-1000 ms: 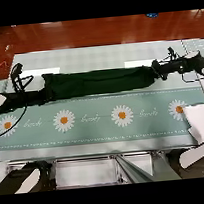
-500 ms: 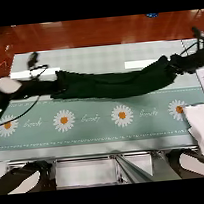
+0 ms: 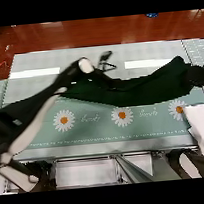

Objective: Fold the shirts.

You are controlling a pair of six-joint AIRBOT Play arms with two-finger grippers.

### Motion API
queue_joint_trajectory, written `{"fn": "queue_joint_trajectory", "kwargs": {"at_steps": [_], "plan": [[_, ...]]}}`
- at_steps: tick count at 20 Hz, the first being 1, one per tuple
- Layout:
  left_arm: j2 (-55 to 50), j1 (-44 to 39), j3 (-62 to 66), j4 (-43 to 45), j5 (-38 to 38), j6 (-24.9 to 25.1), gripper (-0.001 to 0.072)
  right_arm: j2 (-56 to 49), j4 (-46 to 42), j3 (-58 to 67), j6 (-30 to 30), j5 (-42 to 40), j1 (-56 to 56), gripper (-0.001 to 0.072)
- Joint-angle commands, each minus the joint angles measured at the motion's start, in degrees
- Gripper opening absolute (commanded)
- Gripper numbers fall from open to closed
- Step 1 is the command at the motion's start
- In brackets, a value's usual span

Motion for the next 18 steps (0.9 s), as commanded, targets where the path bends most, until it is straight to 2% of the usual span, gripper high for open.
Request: {"fn": "queue_joint_trajectory", "kwargs": {"at_steps": [1, 6, 10, 12, 14, 18], "plan": [[-12.09, -7.19, 14.19, -0.11, -6.78, -5.01, 0.0021, 3.8, 3.43, -0.5, 1.25, 1.22, 0.02, 0.0022], [-16.87, -10.75, 20.15, -6.4, -7.76, -5.53, 0.0021, 3.78, 4.66, -0.5, 1.18, 1.2, 0.02, 0.0022], [-12.61, -2.71, 22.84, -5.44, -11.47, -4.33, 0.0021, 3.52, 5.14, -0.5, 1.31, 0.46, 0.02, 0.0022], [-6.93, 3.23, 21.97, 0.33, -16.26, -3.82, 0.0021, 1.7, 7.96, -0.5, 1.25, -0.31, 0.87, 0.0022], [1.64, 8.96, 17.46, 6.54, -18.69, -0.04, 0.0022, -1.7, 9.03, -0.5, 1.6, -5.03, 6.75, 0.0022], [22.21, 20.24, 0.33, 11.45, -16.06, 2.99, 0.0022, -17.03, 12.83, 3.89, 3.56, -20.59, 24.74, 0.0022]]}}
